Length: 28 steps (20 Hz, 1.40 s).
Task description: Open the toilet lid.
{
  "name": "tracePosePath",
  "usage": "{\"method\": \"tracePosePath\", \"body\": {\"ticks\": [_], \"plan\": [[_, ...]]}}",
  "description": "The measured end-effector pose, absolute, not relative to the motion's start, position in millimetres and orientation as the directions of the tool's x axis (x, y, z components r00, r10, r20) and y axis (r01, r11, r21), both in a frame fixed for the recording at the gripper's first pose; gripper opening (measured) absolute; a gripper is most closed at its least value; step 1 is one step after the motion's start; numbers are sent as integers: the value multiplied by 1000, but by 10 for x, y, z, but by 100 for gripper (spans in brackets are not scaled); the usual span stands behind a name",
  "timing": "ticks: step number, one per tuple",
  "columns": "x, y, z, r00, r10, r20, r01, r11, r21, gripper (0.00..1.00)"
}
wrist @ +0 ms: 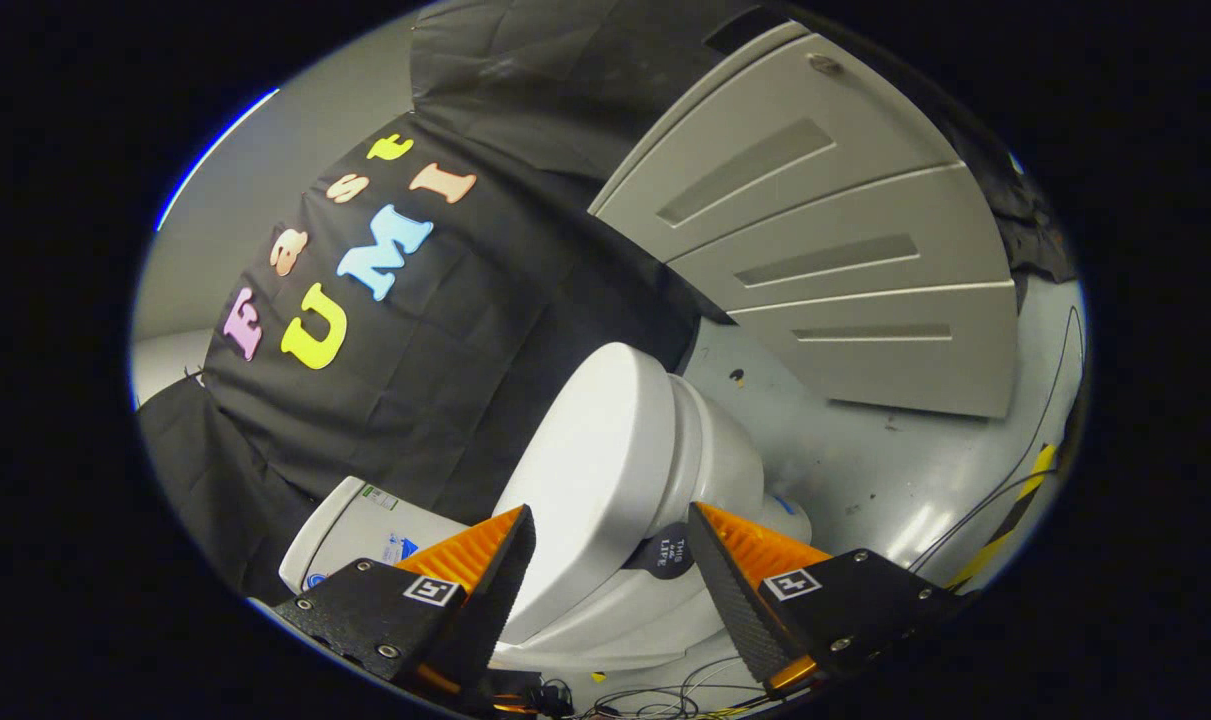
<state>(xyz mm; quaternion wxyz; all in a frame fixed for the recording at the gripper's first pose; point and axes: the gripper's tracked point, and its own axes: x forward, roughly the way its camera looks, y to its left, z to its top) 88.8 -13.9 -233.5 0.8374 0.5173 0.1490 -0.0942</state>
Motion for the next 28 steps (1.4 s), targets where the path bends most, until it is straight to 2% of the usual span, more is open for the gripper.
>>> {"method": "tracePosePath", "body": {"ticks": [8, 10, 14, 16, 17, 19, 21, 22, 28], "plan": [[954, -63, -2732, 905, 46, -423, 388, 317, 865, 94], [995, -6, -2783, 895, 67, -440, 401, 307, 863, 88], [983, -4, -2836, 894, 82, -441, 404, 279, 871, 66], [980, -26, -2845, 896, 75, -438, 405, 264, 875, 52], [979, -40, -2854, 896, 73, -438, 408, 256, 876, 40], [980, -35, -2891, 892, 77, -446, 417, 243, 876, 24], [974, -38, -2887, 892, 82, -444, 418, 218, 882, 16], [976, -44, -2883, 894, 81, -441, 419, 199, 886, 16], [983, -55, -2862, 912, 74, -404, 396, 102, 913, 1]]}}
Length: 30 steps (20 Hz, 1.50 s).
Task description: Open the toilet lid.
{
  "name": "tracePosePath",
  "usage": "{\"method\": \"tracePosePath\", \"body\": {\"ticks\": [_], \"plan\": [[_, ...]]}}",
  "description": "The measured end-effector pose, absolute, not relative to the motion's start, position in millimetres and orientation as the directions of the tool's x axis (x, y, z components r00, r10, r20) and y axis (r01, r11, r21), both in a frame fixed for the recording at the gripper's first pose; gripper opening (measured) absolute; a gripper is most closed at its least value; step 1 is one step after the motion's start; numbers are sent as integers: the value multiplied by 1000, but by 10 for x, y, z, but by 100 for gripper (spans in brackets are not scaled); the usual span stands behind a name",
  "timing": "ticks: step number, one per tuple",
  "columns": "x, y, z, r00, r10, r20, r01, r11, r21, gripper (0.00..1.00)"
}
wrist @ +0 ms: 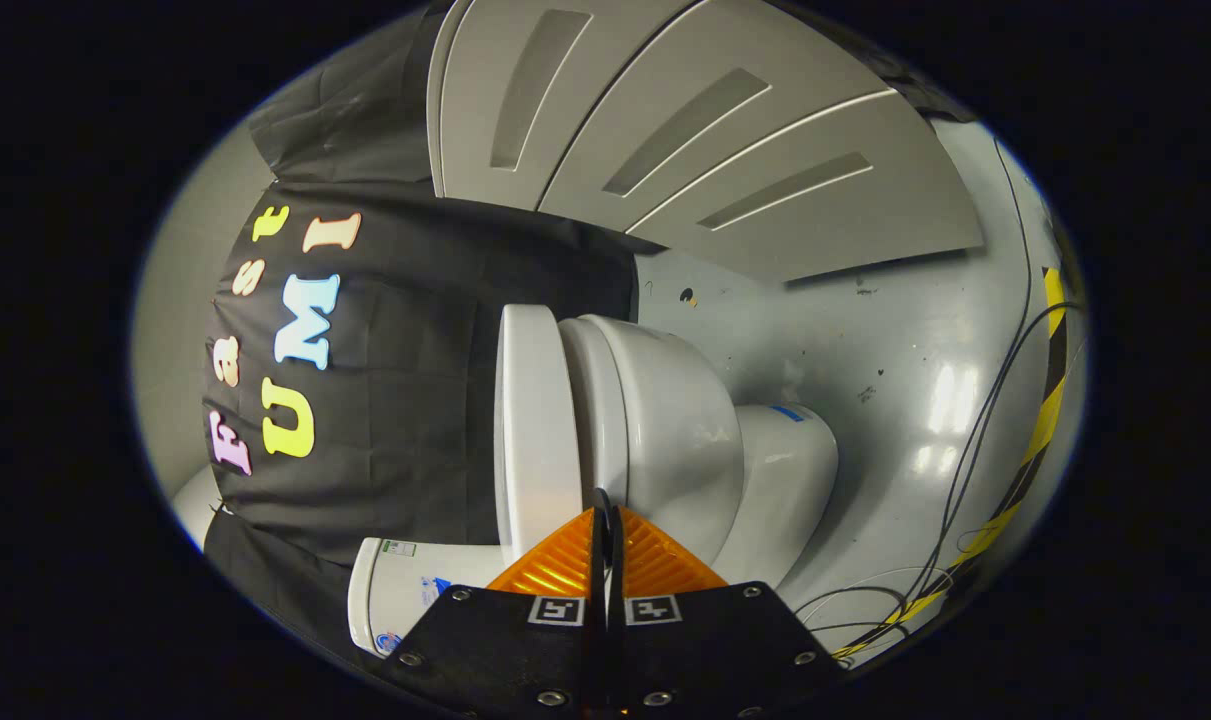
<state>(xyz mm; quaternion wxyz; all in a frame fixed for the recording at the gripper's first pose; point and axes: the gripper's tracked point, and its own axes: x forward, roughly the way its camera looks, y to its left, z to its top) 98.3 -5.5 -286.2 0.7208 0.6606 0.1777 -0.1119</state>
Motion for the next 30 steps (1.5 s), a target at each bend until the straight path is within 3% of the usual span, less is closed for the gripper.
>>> {"method": "tracePosePath", "body": {"ticks": [3, 7, 13, 30], "plan": [[961, -25, -2833, 892, 117, -436, 427, 97, 899, 0], [975, -70, -2750, 862, 118, -493, 453, 255, 854, 0], [978, -53, -2497, 865, 85, -494, 455, 283, 844, 0], [1066, 232, -1331, 899, 30, -436, 343, 571, 746, 0]]}}
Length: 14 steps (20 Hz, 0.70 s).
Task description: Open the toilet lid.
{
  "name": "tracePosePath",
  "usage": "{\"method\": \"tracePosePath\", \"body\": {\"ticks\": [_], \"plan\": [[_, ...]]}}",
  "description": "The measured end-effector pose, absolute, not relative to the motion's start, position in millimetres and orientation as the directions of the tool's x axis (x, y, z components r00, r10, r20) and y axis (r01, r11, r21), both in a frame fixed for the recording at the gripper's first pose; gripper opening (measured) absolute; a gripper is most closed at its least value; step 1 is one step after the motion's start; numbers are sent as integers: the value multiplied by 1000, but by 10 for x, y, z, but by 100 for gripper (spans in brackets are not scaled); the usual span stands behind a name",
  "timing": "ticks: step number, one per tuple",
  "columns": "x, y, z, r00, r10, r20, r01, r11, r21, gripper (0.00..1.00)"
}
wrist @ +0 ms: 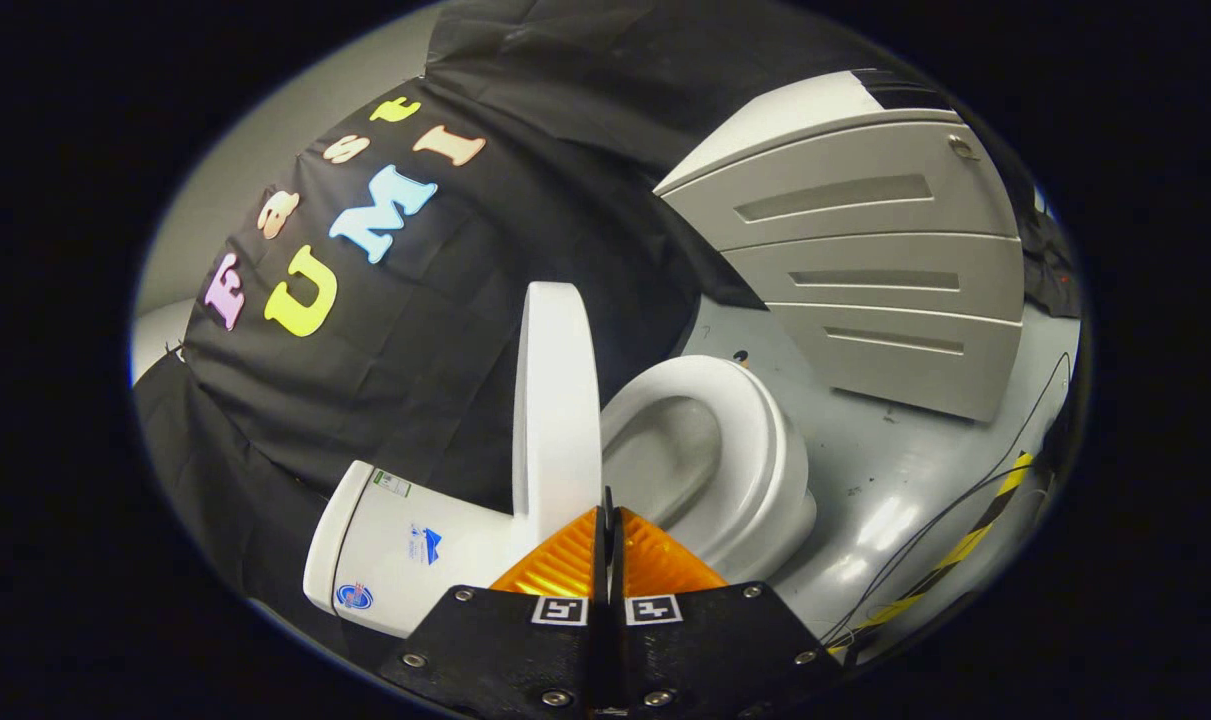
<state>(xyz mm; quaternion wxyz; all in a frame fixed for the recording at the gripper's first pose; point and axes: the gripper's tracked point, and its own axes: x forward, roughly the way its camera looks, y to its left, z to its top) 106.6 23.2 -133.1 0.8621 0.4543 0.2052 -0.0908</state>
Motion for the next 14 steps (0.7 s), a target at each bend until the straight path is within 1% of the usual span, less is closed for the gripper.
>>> {"method": "tracePosePath", "body": {"ticks": [9, 14], "plan": [[1103, 468, -912, 908, 16, -419, 293, 691, 661, 0], [1121, 672, -662, 915, 14, -404, 246, 774, 584, 0]]}}
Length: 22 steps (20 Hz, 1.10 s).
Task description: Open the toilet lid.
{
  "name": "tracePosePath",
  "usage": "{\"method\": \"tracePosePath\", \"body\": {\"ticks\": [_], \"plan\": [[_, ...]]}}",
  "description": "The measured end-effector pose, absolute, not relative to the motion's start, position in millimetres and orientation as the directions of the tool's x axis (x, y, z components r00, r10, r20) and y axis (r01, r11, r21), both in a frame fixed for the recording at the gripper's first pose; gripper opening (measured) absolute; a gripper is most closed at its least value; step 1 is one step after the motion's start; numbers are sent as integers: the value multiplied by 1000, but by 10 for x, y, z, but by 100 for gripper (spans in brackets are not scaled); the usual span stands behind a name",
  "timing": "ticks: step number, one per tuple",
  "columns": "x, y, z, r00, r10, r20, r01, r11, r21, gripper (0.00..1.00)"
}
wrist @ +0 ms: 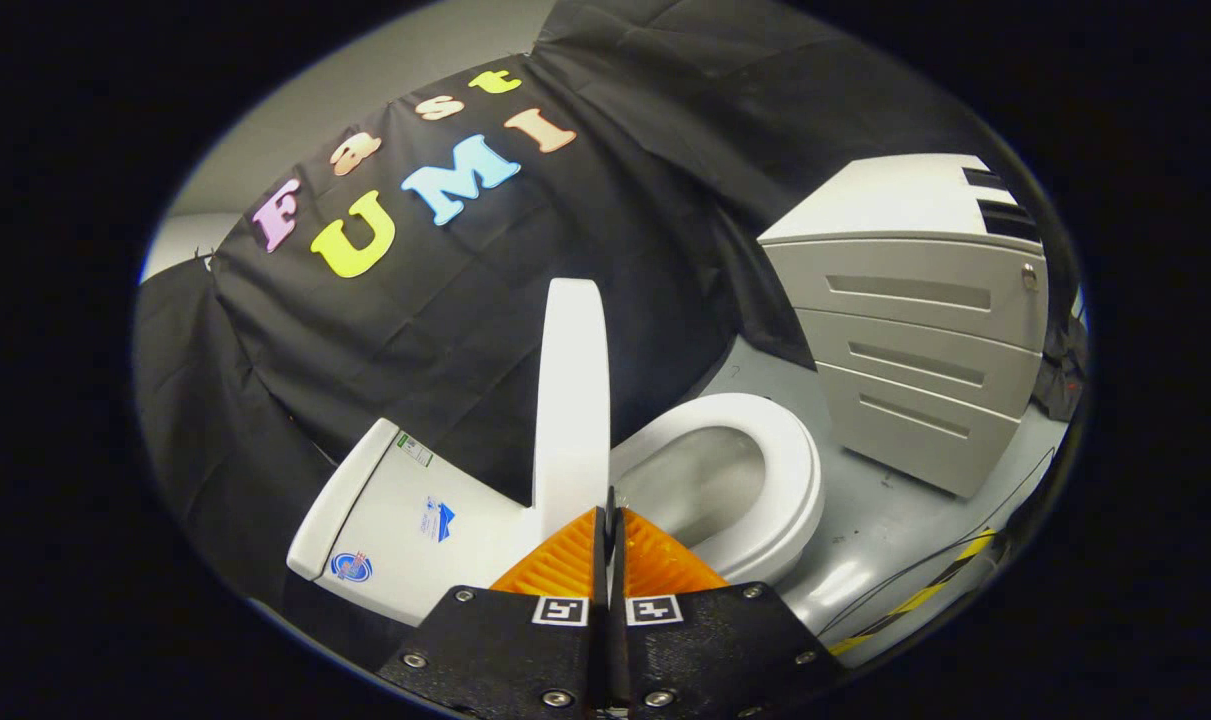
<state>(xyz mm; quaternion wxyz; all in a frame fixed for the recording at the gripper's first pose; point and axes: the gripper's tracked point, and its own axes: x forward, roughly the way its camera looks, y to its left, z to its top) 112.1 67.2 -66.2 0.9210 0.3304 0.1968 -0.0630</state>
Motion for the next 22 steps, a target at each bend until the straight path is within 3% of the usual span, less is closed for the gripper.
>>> {"method": "tracePosePath", "body": {"ticks": [22], "plan": [[1154, 1898, 135, 945, 70, -320, -24, 989, 147, 0]]}}
